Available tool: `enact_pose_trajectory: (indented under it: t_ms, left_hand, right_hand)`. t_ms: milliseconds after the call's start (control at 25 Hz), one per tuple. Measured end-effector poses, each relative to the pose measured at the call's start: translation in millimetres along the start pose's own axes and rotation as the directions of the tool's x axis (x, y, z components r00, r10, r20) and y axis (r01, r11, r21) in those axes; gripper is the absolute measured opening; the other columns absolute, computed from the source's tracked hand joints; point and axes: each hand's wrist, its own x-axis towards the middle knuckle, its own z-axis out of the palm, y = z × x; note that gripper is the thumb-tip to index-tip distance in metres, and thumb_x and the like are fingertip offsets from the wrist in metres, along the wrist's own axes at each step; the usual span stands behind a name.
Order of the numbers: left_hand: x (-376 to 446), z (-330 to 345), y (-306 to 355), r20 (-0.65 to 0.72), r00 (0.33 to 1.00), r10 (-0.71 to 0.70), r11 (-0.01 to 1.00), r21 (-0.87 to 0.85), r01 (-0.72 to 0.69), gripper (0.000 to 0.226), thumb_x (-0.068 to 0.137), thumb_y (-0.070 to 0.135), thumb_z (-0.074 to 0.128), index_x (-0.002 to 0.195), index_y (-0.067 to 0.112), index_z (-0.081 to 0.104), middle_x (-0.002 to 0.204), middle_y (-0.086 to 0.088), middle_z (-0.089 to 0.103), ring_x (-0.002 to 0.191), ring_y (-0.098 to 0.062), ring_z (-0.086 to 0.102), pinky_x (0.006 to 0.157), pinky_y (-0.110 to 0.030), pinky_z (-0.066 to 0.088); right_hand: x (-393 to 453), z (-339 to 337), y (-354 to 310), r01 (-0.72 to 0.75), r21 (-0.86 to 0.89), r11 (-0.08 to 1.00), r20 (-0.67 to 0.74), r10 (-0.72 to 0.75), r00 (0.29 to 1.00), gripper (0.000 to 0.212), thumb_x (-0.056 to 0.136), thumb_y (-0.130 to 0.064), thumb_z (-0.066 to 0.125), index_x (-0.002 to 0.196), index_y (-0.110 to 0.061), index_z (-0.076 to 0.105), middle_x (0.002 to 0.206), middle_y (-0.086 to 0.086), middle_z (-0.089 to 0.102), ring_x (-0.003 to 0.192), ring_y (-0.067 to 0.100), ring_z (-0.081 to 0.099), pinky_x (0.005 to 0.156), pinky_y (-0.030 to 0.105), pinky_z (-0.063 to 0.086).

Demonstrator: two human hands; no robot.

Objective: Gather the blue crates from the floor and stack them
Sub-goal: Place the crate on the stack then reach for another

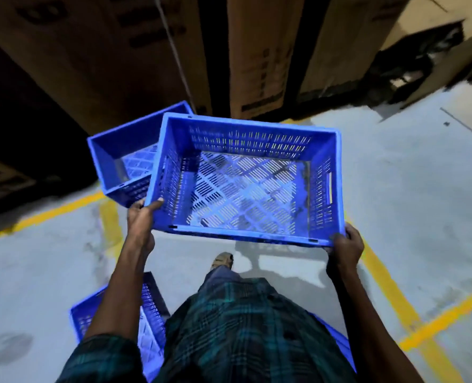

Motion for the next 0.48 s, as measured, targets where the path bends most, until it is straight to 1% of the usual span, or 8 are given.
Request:
enact_pose_trajectory:
  t_ms: [40,120,160,200,240,280,400,480]
  left_hand:
    - [-10.8,-11.6,-1.5,-0.04,0.999,0.004,1.0,-0.03,-0.005,0.025,0.083,0.007,0.069,0.107,0.002,0.069,0.093,-0.013,0.07,0.074,-0.024,0.066,0.067,-0.029,0.056]
    - [-26.9,-30.9,-2.3,-0.139,0.99,-0.013,0.996,-0.085,0.001,0.018,0.083,0.006,0.069,0.1,0.003,0.067,0.087,-0.013,0.07,0.064,-0.02,0.067,0.061,-0.027,0.054]
    - [-32.5,-38.5,-2.3,-0.176,0.984,-0.029,0.994,-0.108,0.011,0.008,0.084,0.005,0.068,0.092,0.005,0.066,0.075,-0.008,0.072,0.053,-0.014,0.066,0.054,-0.022,0.053]
    - [-36.1,-47.4,-1.3,-0.222,0.974,-0.039,0.992,-0.129,0.01,0.006,0.086,0.003,0.067,0.083,0.007,0.063,0.061,0.001,0.071,0.044,-0.008,0.063,0.046,-0.018,0.049]
    - [-36.0,-56.5,-0.5,-0.268,0.963,-0.041,0.989,-0.151,0.001,0.014,0.086,0.001,0.065,0.077,0.01,0.061,0.051,0.007,0.067,0.039,-0.005,0.06,0.041,-0.015,0.046]
    - [-35.0,-64.5,2.3,-0.303,0.952,-0.048,0.984,-0.177,-0.007,0.018,0.087,-0.001,0.064,0.075,0.012,0.06,0.047,0.01,0.065,0.037,-0.004,0.059,0.039,-0.014,0.045]
    - [-19.0,-83.9,11.6,-0.363,0.93,-0.058,0.968,-0.248,-0.036,0.017,0.085,-0.001,0.065,0.076,0.013,0.062,0.049,0.01,0.066,0.04,-0.005,0.061,0.041,-0.016,0.048]
    - [-5.3,-91.0,16.5,-0.385,0.921,-0.064,0.966,-0.257,-0.04,0.012,0.083,0.001,0.066,0.078,0.012,0.064,0.052,0.008,0.068,0.042,-0.007,0.063,0.041,-0.018,0.049]
  right_hand:
    - [3.5,6.5,0.9,0.017,0.0,1.0,0.048,-0.017,0.999,0.049,0.058,-0.003,0.05,0.105,0.0,0.065,0.092,0.011,0.059,0.08,0.026,0.056,0.068,0.053,0.052]
    - [7.7,26.3,-1.5,0.003,-0.01,1.0,0.147,-0.002,0.989,0.05,0.058,-0.004,0.05,0.105,0.0,0.064,0.094,0.01,0.059,0.084,0.027,0.055,0.074,0.058,0.051]
    - [5.7,37.7,-3.8,0.013,-0.014,1.0,0.201,-0.01,0.98,0.047,0.059,-0.003,0.048,0.104,0.002,0.062,0.093,0.01,0.057,0.083,0.026,0.054,0.074,0.057,0.049]
    - [-0.5,53.1,-11.2,0.025,-0.02,0.999,0.265,-0.018,0.964,0.045,0.06,-0.001,0.045,0.102,0.004,0.061,0.091,0.011,0.056,0.081,0.026,0.053,0.073,0.053,0.047]
    - [-5.9,68.5,-17.2,0.031,-0.035,0.999,0.321,-0.018,0.947,0.043,0.061,0.001,0.044,0.1,0.004,0.061,0.09,0.011,0.056,0.081,0.027,0.052,0.072,0.049,0.044]
    - [-9.1,84.9,-22.6,0.035,-0.051,0.998,0.361,-0.014,0.933,0.044,0.061,0.001,0.043,0.101,0.003,0.061,0.089,0.011,0.057,0.081,0.027,0.053,0.072,0.047,0.043]
    - [-14.0,139.4,-37.4,0.033,-0.065,0.997,0.414,-0.003,0.91,0.049,0.062,-0.001,0.043,0.107,0.003,0.059,0.09,0.008,0.06,0.081,0.025,0.055,0.072,0.043,0.044]
    - [-16.6,172.4,-44.9,0.037,-0.089,0.995,0.444,0.007,0.896,0.046,0.064,-0.002,0.042,0.106,0.003,0.058,0.087,0.005,0.058,0.076,0.023,0.055,0.069,0.037,0.045]
